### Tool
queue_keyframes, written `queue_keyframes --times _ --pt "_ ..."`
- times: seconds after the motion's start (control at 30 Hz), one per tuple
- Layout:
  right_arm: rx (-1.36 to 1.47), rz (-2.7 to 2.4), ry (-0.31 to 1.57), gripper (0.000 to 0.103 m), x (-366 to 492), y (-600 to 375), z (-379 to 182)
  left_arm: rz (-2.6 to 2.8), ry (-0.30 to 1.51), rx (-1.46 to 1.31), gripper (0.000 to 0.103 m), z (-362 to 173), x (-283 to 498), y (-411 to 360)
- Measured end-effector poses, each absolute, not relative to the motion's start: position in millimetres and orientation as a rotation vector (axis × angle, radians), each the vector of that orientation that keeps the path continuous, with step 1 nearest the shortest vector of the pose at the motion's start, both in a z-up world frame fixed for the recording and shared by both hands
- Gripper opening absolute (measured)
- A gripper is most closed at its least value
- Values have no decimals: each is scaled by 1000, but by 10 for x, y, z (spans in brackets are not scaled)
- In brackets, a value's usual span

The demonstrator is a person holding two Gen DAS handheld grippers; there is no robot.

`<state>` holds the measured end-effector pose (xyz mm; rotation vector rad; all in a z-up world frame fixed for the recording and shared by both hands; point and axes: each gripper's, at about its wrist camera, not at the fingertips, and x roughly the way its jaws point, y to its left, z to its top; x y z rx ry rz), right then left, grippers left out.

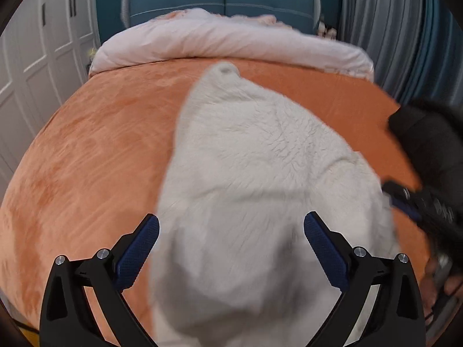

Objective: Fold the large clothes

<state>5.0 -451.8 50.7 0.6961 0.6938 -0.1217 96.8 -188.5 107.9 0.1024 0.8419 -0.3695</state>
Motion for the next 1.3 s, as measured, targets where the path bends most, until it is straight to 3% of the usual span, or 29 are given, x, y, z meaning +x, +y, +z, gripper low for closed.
queue_keyframes --times 0.07,0.2,0.23,0.27,0.37,0.47,0.57,0.63,0.77,0.93,1.07,1.13,1.17,1.2,1.3 --pt "682 -94 738 64 -272 -4417 474 -395 861 65 98 1110 788 -1704" --pt "707 -84 884 65 -634 -4181 81 -406 979 41 98 850 504 -1458" --pt "711 -67 916 61 -677 -4091 -44 -393 1011 43 98 732 448 -1411" --pt "705 -55 927 45 -698 -4020 -108 -381 1039 39 97 647 424 -1384" --pt "621 -77 859 15 -758 -3940 110 -348 1087 -11 98 522 387 -1258" --pt "662 -102 806 5 -911 -4096 304 -326 1069 0 98 596 386 -1231" --pt "678 -100 892 3 -935 -4172 90 -318 1071 47 98 566 400 -1293" --pt "716 -89 1003 3 -908 -4157 -188 -308 1087 39 98 492 419 -1313" --pt "668 -130 984 4 -947 -4162 8 -300 1091 42 98 498 417 -1279" --pt "500 -153 757 9 -883 -4071 850 -292 1089 30 98 533 406 -1268" --pt "415 -148 691 11 -519 -4046 1108 -294 1052 3 97 698 372 -1274" --pt "449 -136 688 31 -290 -4122 1068 -300 1005 -2 97 858 377 -1263" --pt "459 -150 684 47 -197 -4159 1018 -299 983 -2 97 938 395 -1271" --pt "461 -164 685 53 -141 -4142 985 -300 962 -1 97 1012 433 -1278" --pt "508 -180 706 53 28 -4246 751 -286 904 -50 97 1275 749 -1323"
